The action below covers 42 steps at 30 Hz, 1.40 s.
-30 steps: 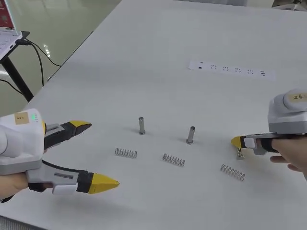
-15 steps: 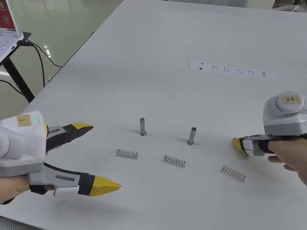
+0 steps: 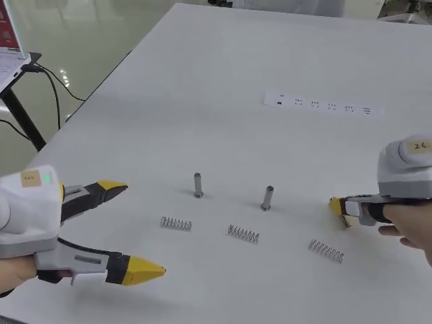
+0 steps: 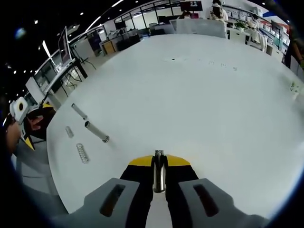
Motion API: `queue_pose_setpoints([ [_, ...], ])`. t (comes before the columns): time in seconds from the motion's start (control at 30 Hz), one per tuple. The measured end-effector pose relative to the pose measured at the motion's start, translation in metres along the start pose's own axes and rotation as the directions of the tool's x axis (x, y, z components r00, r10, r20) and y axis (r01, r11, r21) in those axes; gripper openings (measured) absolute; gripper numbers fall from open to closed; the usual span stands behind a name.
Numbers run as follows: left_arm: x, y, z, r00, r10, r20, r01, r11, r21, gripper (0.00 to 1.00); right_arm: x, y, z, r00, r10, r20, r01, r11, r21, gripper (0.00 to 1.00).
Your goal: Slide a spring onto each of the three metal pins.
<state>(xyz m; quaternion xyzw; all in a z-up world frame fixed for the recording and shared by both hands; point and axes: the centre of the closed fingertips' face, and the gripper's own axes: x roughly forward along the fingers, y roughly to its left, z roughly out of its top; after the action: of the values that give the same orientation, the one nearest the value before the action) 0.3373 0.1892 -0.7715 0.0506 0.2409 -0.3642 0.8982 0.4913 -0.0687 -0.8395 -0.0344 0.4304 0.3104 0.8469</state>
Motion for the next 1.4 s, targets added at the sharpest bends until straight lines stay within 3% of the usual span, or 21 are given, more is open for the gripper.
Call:
queue_pose_setpoints([
  [0.73, 0.002, -0.003, 0.001, 0.9999, -0.012, -0.009, 0.012, 1.000, 0.014, 0.96, -0.016, 0.007, 0.014, 0.9964, 0.010, 0.084, -0.006, 0.999, -0.039, 0.05],
  [1.4, 0.003, -0.004, 0.000, 0.9999, -0.012, -0.012, 0.012, 1.000, 0.009, 0.96, -0.024, 0.009, 0.011, 0.9955, 0.000, 0.095, 0.010, 0.995, -0.101, 0.05],
])
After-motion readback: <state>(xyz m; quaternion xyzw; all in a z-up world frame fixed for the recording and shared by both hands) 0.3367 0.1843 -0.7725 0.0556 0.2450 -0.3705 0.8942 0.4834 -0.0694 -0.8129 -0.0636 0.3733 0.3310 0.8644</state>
